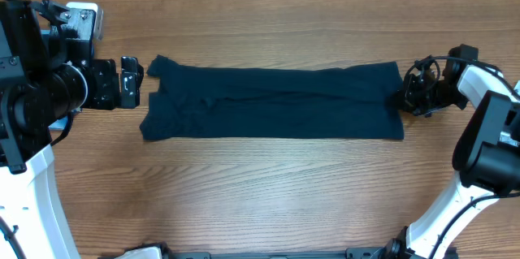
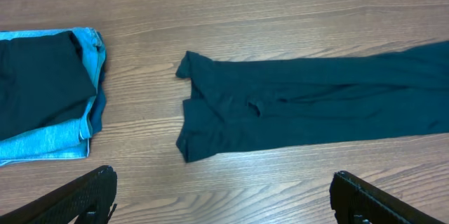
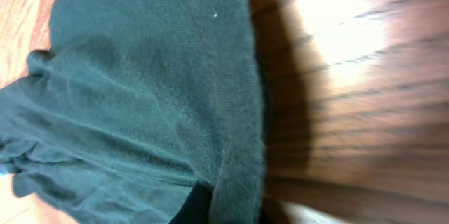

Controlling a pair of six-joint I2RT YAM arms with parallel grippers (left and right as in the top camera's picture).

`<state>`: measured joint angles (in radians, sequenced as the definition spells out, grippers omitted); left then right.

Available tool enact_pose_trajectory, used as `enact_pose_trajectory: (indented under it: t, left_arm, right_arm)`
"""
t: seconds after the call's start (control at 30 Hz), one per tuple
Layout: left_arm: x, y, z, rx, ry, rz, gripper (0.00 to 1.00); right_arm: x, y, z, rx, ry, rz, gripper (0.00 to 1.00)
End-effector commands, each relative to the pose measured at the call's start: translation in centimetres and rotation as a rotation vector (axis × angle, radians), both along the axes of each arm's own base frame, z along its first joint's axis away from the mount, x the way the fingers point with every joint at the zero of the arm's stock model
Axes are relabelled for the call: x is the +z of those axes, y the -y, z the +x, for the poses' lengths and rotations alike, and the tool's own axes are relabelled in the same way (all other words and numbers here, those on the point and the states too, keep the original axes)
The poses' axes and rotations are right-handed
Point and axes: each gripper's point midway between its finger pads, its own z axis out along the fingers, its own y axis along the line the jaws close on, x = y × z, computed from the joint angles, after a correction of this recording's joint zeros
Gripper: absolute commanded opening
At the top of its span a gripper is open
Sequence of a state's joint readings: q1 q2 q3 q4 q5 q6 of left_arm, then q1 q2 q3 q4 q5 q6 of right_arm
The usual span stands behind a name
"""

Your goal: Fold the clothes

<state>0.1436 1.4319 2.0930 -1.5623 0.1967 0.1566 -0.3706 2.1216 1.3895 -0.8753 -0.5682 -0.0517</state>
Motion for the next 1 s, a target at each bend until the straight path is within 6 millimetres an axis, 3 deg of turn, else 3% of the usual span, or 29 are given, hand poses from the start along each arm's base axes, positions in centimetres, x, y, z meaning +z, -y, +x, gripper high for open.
enact_pose_trajectory:
  t: [0.0, 0.23, 0.43, 0.67, 0.83, 0.97]
  left_arm:
    - [-0.1, 0.0, 0.2, 0.011, -0.003, -0.005, 1.0]
    - [-0.1, 0.0, 0.2, 0.011, -0.003, -0.005, 1.0]
    - [-0.1, 0.0, 0.2, 0.011, -0.003, -0.005, 1.0]
    - [-0.1, 0.0, 0.2, 0.011, -0.003, -0.005, 1.0]
    - [-0.1, 0.0, 0.2, 0.011, -0.002, -0.005, 1.0]
    - [-0.1, 0.0, 0.2, 0.011, -0.003, -0.005, 1.0]
  right_arm:
    - [1.4, 2.9, 0.2, -0.059, 0.002, -0.132, 0.04]
    - [1.6, 5.6, -0.3, -0.088, -0.022, -0.273, 0.04]
    - [3.1, 6.8, 1.1, -0.111, 0.01, -0.321, 0.04]
    - [7.5, 9.5, 2.8, -0.158, 0.017, -0.438, 0.04]
    - [10.8, 10.0, 3.9, -0.164, 0.058, -0.452, 0.04]
    - [12.0, 10.3, 4.2, -0.167, 0.07, -0.464, 0.04]
